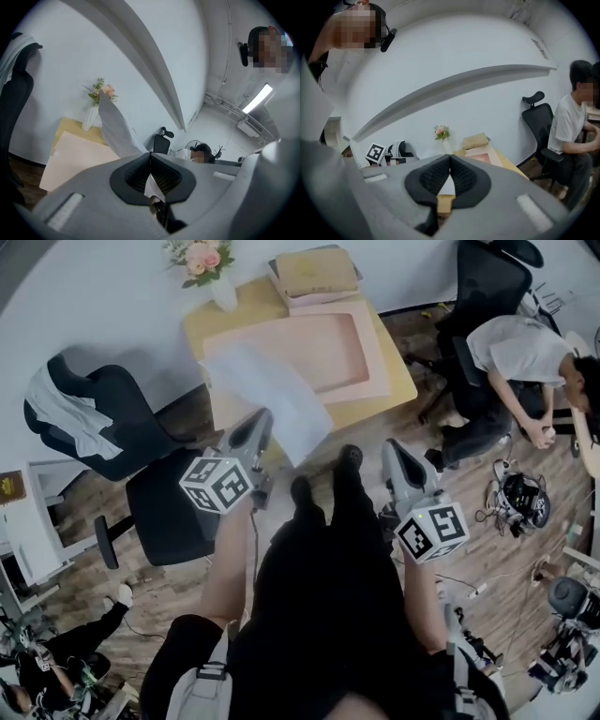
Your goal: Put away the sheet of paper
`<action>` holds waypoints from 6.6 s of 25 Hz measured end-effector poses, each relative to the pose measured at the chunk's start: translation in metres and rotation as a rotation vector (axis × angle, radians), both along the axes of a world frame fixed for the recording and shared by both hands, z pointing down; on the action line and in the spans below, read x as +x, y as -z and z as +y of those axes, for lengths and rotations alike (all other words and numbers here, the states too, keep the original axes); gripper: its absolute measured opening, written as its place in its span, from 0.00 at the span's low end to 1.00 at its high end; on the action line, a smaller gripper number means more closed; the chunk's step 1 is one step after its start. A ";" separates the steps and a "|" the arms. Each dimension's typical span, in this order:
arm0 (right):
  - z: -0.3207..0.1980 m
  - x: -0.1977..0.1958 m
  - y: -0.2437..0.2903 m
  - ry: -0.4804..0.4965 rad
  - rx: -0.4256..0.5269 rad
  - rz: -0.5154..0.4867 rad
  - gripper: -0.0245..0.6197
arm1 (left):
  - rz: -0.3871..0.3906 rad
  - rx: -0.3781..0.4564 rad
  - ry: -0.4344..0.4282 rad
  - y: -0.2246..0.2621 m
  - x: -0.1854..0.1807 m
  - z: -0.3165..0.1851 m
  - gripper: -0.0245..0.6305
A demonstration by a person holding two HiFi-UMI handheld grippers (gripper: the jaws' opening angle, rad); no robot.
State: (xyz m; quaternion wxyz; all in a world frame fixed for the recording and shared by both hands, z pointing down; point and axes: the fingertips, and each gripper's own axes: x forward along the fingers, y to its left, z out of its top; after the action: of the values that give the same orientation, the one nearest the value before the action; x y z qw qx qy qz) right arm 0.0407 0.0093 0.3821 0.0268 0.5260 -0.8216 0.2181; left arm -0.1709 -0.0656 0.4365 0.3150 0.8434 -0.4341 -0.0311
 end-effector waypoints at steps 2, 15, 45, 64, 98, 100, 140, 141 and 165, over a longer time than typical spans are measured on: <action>-0.017 0.003 -0.003 0.013 -0.004 -0.008 0.04 | -0.002 -0.012 0.000 -0.003 0.006 -0.012 0.05; -0.169 0.034 0.018 0.161 0.058 -0.087 0.04 | 0.083 -0.058 0.091 0.011 0.043 -0.115 0.05; -0.246 -0.004 0.001 0.167 -0.041 0.001 0.04 | 0.037 -0.313 -0.005 -0.104 0.020 -0.192 0.05; -0.203 -0.033 -0.027 0.011 -0.133 0.055 0.04 | -0.239 -0.447 -0.214 -0.215 -0.026 -0.163 0.05; -0.193 -0.008 -0.048 -0.114 -0.198 0.082 0.04 | -0.140 -0.500 -0.311 -0.258 0.097 -0.205 0.06; -0.187 -0.006 -0.048 -0.122 -0.202 0.087 0.04 | -0.146 -0.497 -0.328 -0.257 0.104 -0.203 0.06; -0.023 0.115 -0.016 0.215 0.003 -0.053 0.04 | -0.321 -0.124 0.076 -0.070 0.153 0.011 0.09; -0.018 0.116 -0.015 0.228 0.008 -0.054 0.04 | -0.318 -0.110 0.087 -0.063 0.155 0.019 0.09; 0.045 0.095 0.017 0.377 0.158 0.045 0.04 | -0.304 0.107 0.160 0.039 0.158 0.123 0.05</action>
State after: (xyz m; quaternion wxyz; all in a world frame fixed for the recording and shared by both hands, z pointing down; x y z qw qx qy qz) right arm 0.1357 0.0545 0.3654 0.0444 0.3680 -0.9193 0.1321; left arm -0.0133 0.0572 0.3978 0.1968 0.8166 -0.5404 0.0487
